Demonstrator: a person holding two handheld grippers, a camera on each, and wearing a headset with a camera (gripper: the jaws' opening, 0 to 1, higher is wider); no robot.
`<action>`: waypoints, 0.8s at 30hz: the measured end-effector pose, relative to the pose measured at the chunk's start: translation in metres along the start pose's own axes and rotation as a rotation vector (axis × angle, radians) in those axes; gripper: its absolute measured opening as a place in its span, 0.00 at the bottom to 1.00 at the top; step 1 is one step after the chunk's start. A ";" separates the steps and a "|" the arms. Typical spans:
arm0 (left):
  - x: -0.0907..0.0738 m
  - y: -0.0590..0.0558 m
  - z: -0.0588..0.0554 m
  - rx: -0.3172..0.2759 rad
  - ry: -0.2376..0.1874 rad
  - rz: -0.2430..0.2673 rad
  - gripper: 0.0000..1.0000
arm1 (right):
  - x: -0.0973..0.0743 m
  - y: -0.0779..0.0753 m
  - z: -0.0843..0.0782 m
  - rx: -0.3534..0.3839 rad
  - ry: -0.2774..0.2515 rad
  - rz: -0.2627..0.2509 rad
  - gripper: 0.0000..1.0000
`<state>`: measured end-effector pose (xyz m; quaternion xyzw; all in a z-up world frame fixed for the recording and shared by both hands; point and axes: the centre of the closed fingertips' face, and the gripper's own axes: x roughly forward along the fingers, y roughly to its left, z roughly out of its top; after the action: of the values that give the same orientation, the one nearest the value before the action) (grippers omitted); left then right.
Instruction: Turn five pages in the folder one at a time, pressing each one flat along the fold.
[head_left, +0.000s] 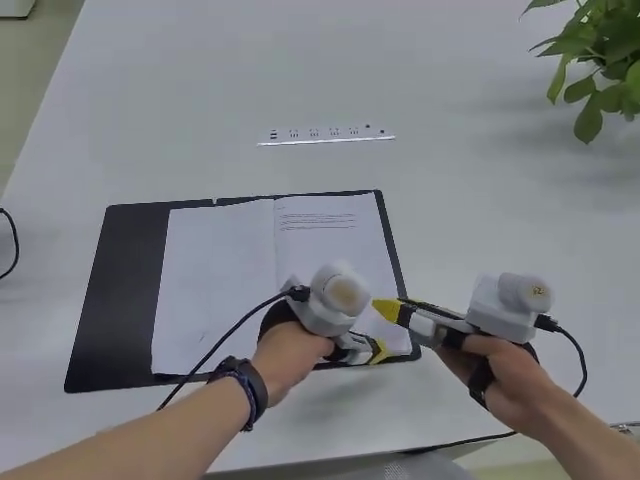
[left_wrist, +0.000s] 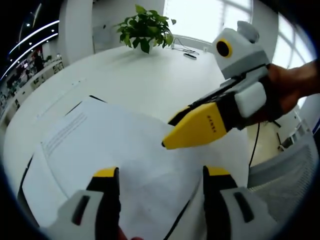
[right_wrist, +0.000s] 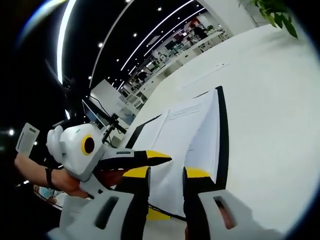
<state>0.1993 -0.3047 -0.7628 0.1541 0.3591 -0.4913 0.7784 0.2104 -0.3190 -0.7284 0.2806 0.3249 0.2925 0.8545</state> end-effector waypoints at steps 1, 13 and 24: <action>-0.002 -0.001 0.001 -0.003 -0.007 -0.001 0.68 | 0.000 0.000 0.000 -0.001 -0.002 0.000 0.21; -0.028 0.003 0.000 -0.006 -0.046 0.004 0.70 | 0.000 0.009 0.005 0.014 -0.029 0.012 0.00; -0.058 0.020 -0.011 -0.057 -0.085 0.045 0.71 | 0.006 0.023 0.011 0.020 -0.049 0.028 0.00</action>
<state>0.1970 -0.2507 -0.7318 0.1187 0.3362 -0.4693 0.8079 0.2146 -0.3021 -0.7087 0.3008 0.3027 0.2940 0.8553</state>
